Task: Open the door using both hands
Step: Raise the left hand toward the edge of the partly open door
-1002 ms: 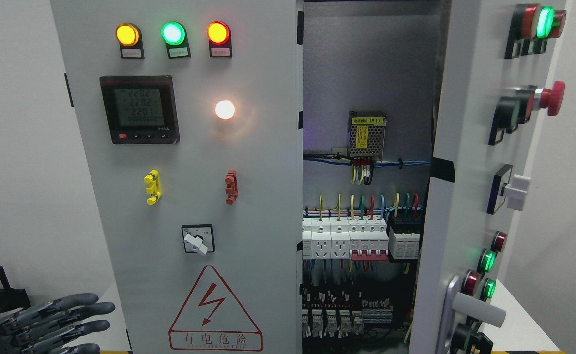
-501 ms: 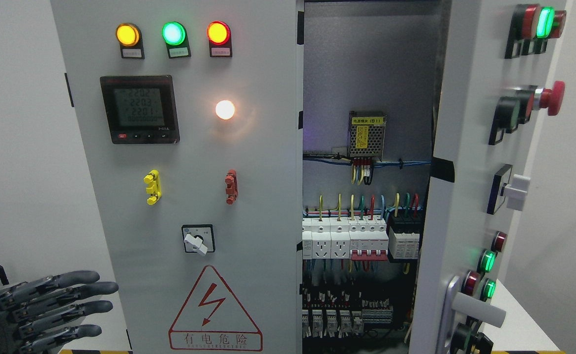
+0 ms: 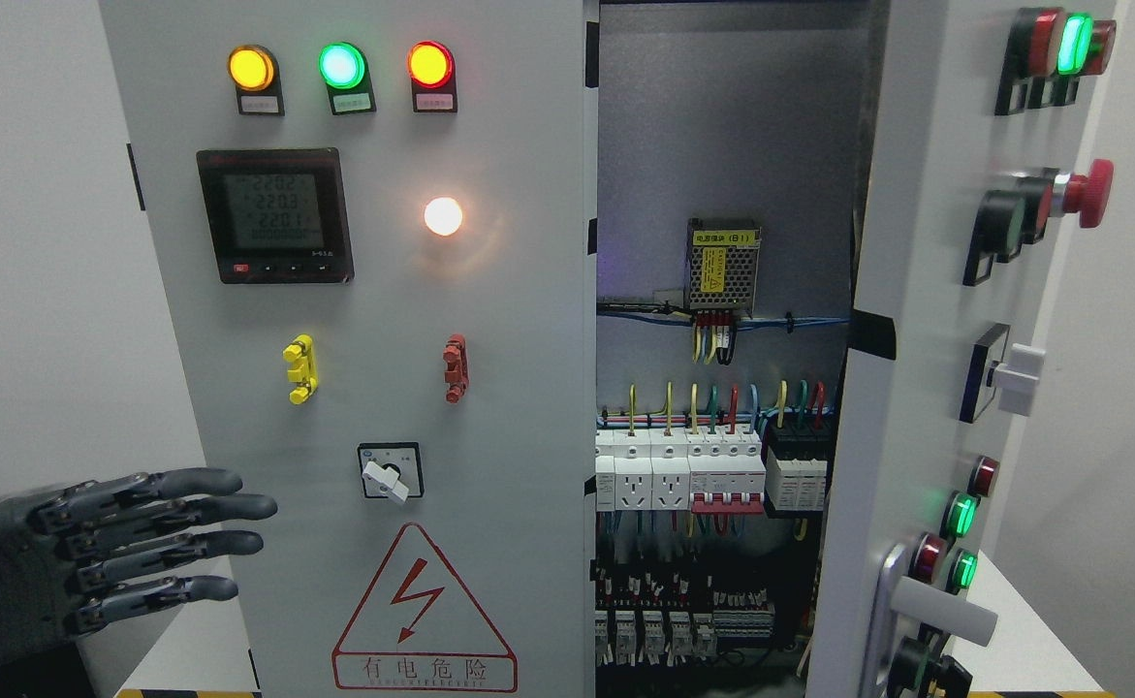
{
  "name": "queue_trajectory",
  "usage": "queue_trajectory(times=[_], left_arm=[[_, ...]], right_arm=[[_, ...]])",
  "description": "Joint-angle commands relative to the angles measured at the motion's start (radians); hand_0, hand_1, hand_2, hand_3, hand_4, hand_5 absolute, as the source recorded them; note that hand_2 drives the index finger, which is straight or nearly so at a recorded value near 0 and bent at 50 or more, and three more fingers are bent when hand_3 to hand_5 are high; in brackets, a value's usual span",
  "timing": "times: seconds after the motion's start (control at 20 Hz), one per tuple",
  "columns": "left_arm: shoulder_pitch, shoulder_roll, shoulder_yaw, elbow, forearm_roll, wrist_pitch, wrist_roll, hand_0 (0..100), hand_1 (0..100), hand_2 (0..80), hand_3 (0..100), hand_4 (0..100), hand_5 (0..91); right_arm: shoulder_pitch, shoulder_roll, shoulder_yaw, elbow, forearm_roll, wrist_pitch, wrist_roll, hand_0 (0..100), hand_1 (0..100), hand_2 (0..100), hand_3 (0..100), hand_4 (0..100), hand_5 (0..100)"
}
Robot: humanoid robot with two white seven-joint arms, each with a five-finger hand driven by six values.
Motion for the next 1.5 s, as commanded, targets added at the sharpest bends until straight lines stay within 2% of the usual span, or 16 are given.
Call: queue_trajectory(times=[0.0, 0.2, 0.4, 0.65, 1.05, 1.3, 1.45], left_arm=[[-0.335, -0.11, -0.581, 0.095, -0.021, 0.0, 0.008, 0, 0, 0.0, 0, 3, 0.0], [-0.515, -0.159, -0.782, 0.127, -0.02, -0.007, 0.041, 0, 0, 0.0, 0, 3, 0.0], [-0.603, -0.205, -0.905, 0.127, -0.02, -0.111, 0.098, 0, 0, 0.0, 0, 3, 0.0], [-0.755, -0.268, -1.067, 0.127, -0.006, -0.122, 0.103, 0, 0, 0.0, 0, 3, 0.0], [-0.852, -0.348, -1.153, 0.133, 0.069, -0.153, 0.103, 0, 0, 0.0, 0, 3, 0.0], [-0.983, -0.362, -1.236, 0.132, 0.213, -0.171, 0.103, 0, 0, 0.0, 0, 3, 0.0], [-1.019, -0.392, -1.244, 0.133, 0.256, -0.171, 0.104, 0, 0, 0.0, 0, 3, 0.0]], right_arm=[[0.0, 0.001, 0.025, 0.0, 0.0, 0.0, 0.0, 0, 0, 0, 0, 0, 0], [0.0, 0.0, 0.025, 0.0, 0.0, 0.0, 0.0, 0, 0, 0, 0, 0, 0], [0.0, 0.0, 0.025, 0.0, -0.001, 0.0, 0.0, 0, 0, 0, 0, 0, 0], [0.0, 0.0, 0.025, 0.0, -0.001, 0.0, 0.0, 0, 0, 0, 0, 0, 0], [0.0, 0.0, 0.025, 0.0, -0.001, 0.0, 0.0, 0, 0, 0, 0, 0, 0], [0.0, 0.0, 0.025, 0.0, 0.0, 0.0, 0.0, 0, 0, 0, 0, 0, 0], [0.0, 0.0, 0.025, 0.0, 0.0, 0.0, 0.0, 0, 0, 0, 0, 0, 0]])
